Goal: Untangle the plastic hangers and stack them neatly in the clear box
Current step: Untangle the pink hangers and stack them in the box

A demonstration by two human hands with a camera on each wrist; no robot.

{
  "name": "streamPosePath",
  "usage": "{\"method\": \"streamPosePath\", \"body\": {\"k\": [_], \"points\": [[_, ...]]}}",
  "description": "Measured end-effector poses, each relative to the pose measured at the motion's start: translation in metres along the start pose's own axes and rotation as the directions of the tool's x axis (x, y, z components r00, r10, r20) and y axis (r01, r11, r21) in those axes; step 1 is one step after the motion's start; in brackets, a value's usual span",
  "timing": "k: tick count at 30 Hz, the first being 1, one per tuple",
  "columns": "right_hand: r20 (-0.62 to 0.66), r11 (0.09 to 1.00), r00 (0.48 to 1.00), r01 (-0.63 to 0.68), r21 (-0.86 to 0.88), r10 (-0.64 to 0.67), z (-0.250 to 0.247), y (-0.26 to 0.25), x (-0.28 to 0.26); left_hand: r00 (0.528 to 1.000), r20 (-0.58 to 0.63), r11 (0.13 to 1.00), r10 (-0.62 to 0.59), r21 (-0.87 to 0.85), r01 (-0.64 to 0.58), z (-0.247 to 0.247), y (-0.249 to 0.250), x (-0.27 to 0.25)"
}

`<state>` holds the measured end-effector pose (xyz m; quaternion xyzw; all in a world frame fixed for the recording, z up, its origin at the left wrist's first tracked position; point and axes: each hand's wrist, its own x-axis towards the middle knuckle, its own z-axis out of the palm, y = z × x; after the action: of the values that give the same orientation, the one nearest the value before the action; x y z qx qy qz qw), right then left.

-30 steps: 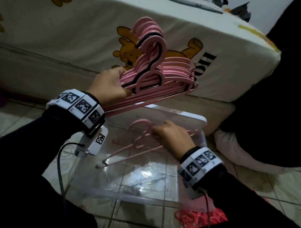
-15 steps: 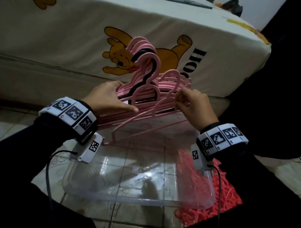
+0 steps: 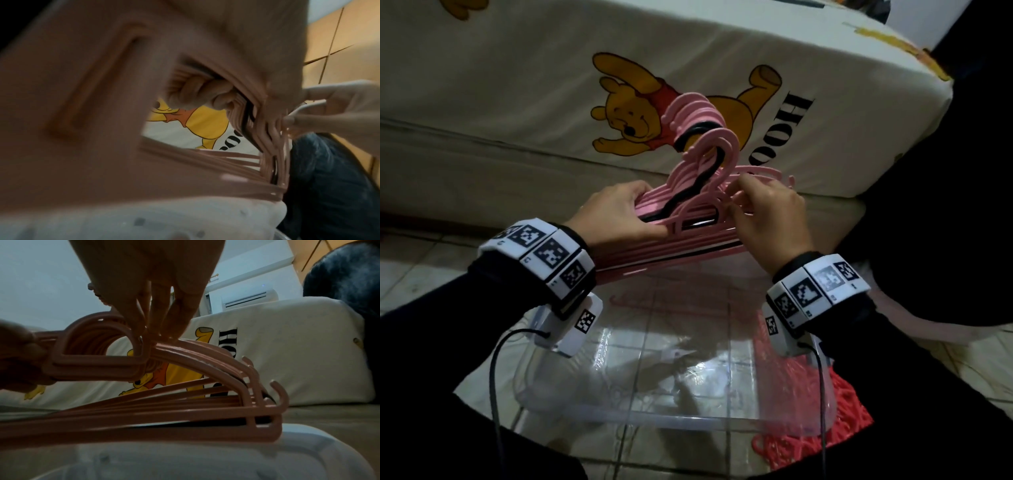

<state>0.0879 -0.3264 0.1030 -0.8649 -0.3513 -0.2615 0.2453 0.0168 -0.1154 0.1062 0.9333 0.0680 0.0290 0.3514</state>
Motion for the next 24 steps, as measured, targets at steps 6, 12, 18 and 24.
{"method": "streamPosePath", "body": {"k": [6, 12, 18, 24], "points": [[0.104, 0.989, 0.992, 0.050, 0.138, -0.065, -0.009, 0.009, 0.004, 1.000, 0.007, 1.000, 0.013, 0.015, -0.013, -0.005, -0.003, -0.003], [0.714, 0.986, 0.700, 0.093, -0.137, 0.033, 0.031, 0.033, -0.031, 0.998, -0.045, 0.997, 0.037, 0.076, -0.034, -0.016, -0.009, 0.000], [0.819, 0.923, 0.445, -0.048, -0.382, 0.362, 0.116, 0.072, -0.066, 0.996, -0.073, 0.985, 0.059, 0.164, -0.046, -0.014, -0.010, 0.006], [0.800, 0.876, 0.358, -0.169, -0.452, 0.482, 0.173, 0.100, -0.090, 0.992, -0.094, 0.988, 0.087, 0.135, -0.074, -0.012, -0.010, 0.013]]}}
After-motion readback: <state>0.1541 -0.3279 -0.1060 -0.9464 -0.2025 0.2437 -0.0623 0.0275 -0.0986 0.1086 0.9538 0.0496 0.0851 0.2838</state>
